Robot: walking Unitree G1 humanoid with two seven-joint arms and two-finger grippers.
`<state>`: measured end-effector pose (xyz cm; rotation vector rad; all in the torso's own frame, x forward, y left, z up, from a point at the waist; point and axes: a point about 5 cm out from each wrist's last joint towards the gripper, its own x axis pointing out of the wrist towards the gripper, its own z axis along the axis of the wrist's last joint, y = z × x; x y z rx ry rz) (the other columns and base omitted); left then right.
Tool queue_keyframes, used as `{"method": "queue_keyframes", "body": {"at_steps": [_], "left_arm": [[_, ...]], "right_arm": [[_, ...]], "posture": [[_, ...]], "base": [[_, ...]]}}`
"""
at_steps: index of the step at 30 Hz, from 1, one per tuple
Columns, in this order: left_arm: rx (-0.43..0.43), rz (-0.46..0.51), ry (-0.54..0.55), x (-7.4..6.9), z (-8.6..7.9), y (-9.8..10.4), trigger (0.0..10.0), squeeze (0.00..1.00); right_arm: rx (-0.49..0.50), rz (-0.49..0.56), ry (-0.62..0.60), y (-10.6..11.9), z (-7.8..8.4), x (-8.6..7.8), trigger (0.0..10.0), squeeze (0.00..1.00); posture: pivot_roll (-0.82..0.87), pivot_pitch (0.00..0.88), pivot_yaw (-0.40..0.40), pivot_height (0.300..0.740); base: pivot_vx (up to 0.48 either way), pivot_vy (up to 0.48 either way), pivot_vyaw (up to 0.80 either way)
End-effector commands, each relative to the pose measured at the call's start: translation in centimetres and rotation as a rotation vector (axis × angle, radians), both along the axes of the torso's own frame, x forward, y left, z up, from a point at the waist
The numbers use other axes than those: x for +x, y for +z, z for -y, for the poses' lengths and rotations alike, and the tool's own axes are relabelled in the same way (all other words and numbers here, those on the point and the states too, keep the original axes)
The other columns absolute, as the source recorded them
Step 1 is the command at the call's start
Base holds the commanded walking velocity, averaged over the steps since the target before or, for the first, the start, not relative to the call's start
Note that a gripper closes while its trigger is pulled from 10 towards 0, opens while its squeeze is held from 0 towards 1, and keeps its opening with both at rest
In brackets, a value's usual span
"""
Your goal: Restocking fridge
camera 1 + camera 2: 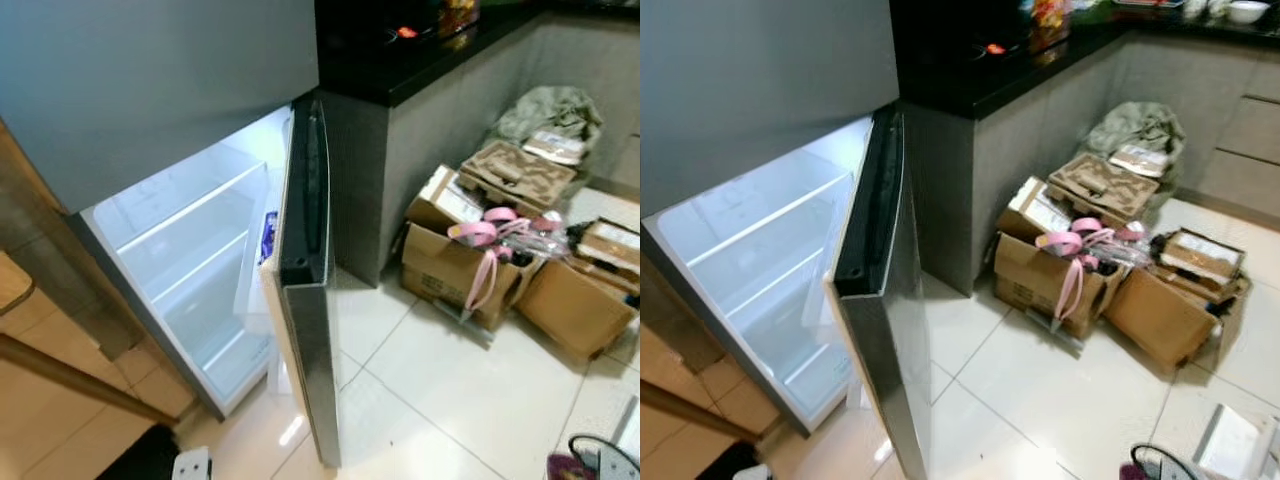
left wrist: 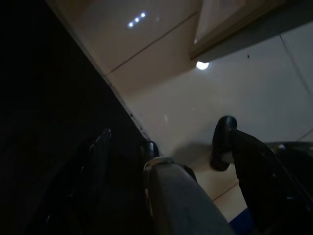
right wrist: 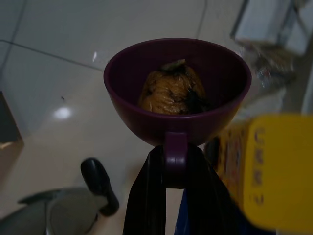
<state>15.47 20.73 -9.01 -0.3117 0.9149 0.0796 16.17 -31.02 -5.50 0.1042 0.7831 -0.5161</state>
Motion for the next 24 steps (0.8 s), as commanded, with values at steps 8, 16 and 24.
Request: {"method": "queue_keyframes", "body": {"at_steps": [8, 16, 24], "left_arm": [[0.011, -0.030, -0.007, -0.8, -0.2, -0.3, 10.0, 0.00], [0.013, -0.007, 0.000, -0.2, -0.2, -0.1, 10.0, 0.00], [0.082, 0.076, 0.104, 1.8, -1.7, 1.1, 10.0, 0.00]], "right_arm": [[0.009, -0.005, 0.008, -0.2, -0.2, -0.2, 10.0, 0.00], [0.016, -0.006, 0.011, -0.3, -0.4, -0.3, 10.0, 0.00], [0.021, -0.005, 0.021, -0.3, -0.6, -0.1, 10.0, 0.00]], "posture": [[-0.15, 0.062, 0.066, 0.740], [-0.15, 0.067, 0.065, 0.740], [-0.14, 0.069, 0.062, 0.740]], "base": [[0.000, 0.000, 0.00], [0.000, -0.233, 0.00], [0.000, -0.058, 0.00]]}}
